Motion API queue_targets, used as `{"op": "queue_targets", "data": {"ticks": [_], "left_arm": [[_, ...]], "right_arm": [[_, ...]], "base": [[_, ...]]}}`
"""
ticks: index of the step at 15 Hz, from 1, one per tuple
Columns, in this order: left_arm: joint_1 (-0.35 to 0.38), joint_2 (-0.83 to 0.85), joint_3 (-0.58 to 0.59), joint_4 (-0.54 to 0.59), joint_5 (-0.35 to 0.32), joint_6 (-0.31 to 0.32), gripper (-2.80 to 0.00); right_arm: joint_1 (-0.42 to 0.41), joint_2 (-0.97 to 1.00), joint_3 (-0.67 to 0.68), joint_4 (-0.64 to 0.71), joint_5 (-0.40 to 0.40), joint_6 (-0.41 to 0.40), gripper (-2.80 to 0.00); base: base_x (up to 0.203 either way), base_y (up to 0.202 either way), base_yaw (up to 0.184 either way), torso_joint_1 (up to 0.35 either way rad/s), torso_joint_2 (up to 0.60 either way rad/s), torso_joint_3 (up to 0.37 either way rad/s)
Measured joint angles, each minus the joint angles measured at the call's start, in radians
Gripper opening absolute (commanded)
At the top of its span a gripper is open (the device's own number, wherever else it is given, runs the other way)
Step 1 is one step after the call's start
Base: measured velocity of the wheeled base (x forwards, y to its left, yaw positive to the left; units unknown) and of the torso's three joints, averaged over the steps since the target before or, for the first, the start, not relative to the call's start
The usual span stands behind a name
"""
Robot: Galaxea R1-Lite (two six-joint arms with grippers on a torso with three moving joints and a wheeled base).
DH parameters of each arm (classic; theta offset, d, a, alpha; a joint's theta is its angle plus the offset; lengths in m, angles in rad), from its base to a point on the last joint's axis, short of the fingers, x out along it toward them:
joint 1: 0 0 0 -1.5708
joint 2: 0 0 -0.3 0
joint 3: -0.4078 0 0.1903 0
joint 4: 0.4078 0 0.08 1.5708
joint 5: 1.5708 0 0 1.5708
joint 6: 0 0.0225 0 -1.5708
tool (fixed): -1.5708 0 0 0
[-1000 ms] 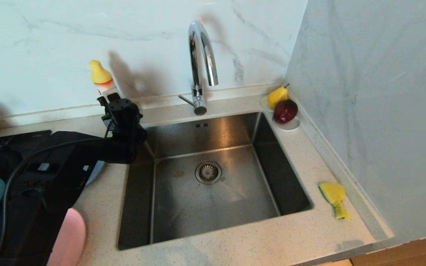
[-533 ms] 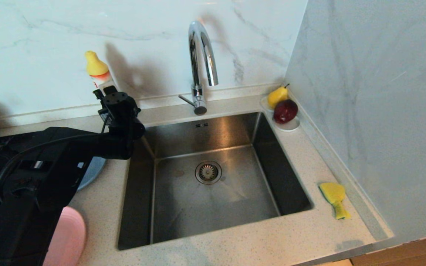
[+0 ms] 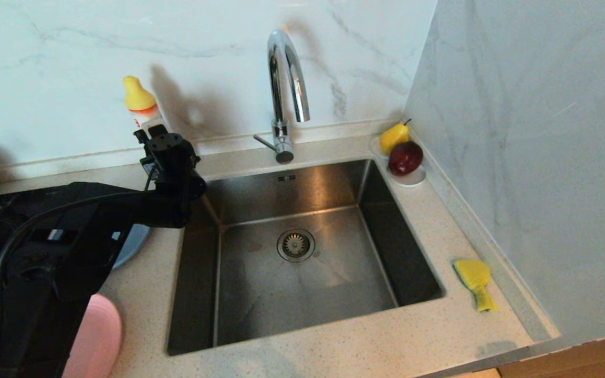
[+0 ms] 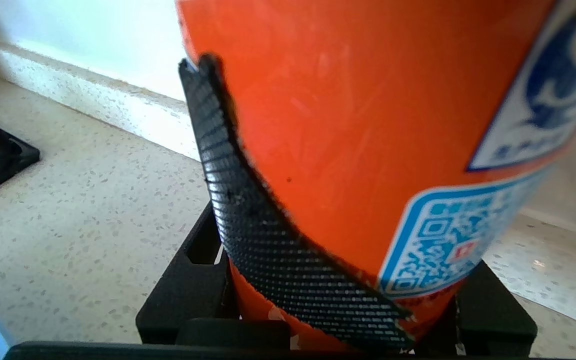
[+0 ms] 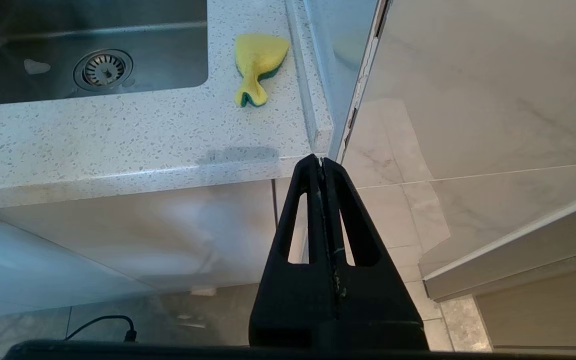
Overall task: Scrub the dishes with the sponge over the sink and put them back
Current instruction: Place the dish soap on the table
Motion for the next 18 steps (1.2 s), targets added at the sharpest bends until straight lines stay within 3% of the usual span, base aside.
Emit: {"op": "queue_targets", "data": {"ticks": [9,10,18], "left_arm": [[-0.001,0.031,0.0,0.002,-0.002,-0.001,-2.8],[-0.001,0.032,0.0,0.0,-0.001,-0.002,0.0],[-0.001,0.032,0.001,-0.007,-0.001,-0.013,0.0]], "right_arm": [[0.0,0.0,0.0,0.0,0.0,0.0,-2.8],[0.0,0.0,0.0,0.0,0.0,0.0,-2.8],[0.0,0.0,0.0,0.0,0.0,0.0,-2.8]], "base": [[0.0,0.0,0.0,0.0,0.0,0.0],[0.0,0.0,0.0,0.0,0.0,0.0],[0.0,0.0,0.0,0.0,0.0,0.0]]}}
